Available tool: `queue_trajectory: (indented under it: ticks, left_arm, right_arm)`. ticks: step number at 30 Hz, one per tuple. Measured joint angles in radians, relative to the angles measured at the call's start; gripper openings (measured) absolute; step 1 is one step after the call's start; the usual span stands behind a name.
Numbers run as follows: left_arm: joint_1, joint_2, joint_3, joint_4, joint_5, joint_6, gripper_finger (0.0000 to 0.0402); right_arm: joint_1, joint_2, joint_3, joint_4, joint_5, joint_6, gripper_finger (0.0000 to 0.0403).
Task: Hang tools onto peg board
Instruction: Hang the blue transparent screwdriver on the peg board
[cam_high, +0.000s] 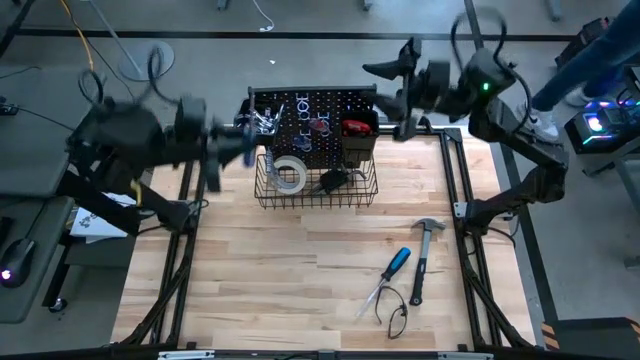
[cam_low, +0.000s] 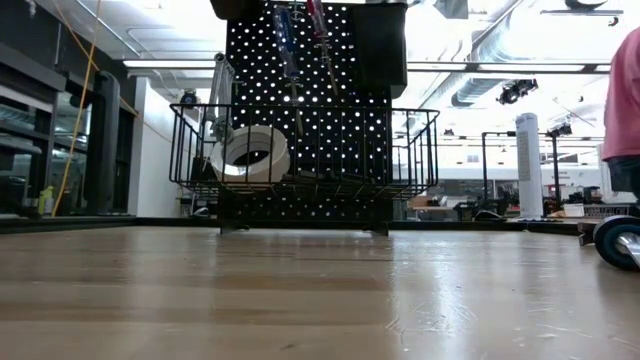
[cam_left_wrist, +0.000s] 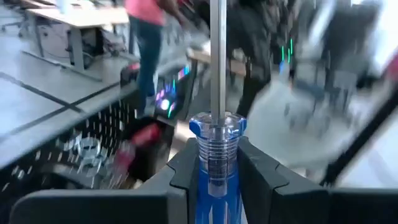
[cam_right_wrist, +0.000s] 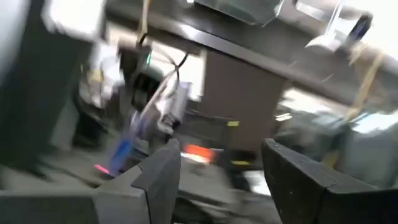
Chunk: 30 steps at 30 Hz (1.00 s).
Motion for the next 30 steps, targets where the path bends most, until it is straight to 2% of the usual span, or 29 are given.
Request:
queue_trajectory:
  ticks: [4, 9, 12, 16, 20, 30]
  left_arm:
    - [0.117, 0.047, 0.067, 0.129, 0.105, -0.148, 0.0071]
    - [0.233, 0.098, 0.088, 0.219, 0.338, -0.487, 0.0071]
    - [0.276, 0.142, 0.087, 0.291, 0.494, -0.700, 0.0071]
    - [0.302, 0.209, 0.087, 0.351, 0.629, -0.828, 0.0071]
    - [0.338, 0.246, 0.085, 0.335, 0.699, -0.871, 0.0071]
    - [0.346, 0.248, 0.087, 0.335, 0.711, -0.950, 0.0071]
  right_arm:
    - [0.140, 0.011, 0.000, -0.024, 0.294, -0.419, 0.0213]
    - [0.293, 0.060, 0.000, -0.005, 0.705, -1.002, 0.0213]
    - [0.346, 0.102, 0.000, 0.048, 0.832, -1.266, 0.0213]
    - [0.390, 0.171, 0.000, 0.204, 0.930, -1.441, 0.0213]
    - [0.420, 0.212, 0.000, 0.372, 0.988, -1.624, 0.0209]
    - [0.419, 0.212, 0.001, 0.355, 0.938, -1.629, 0.0208]
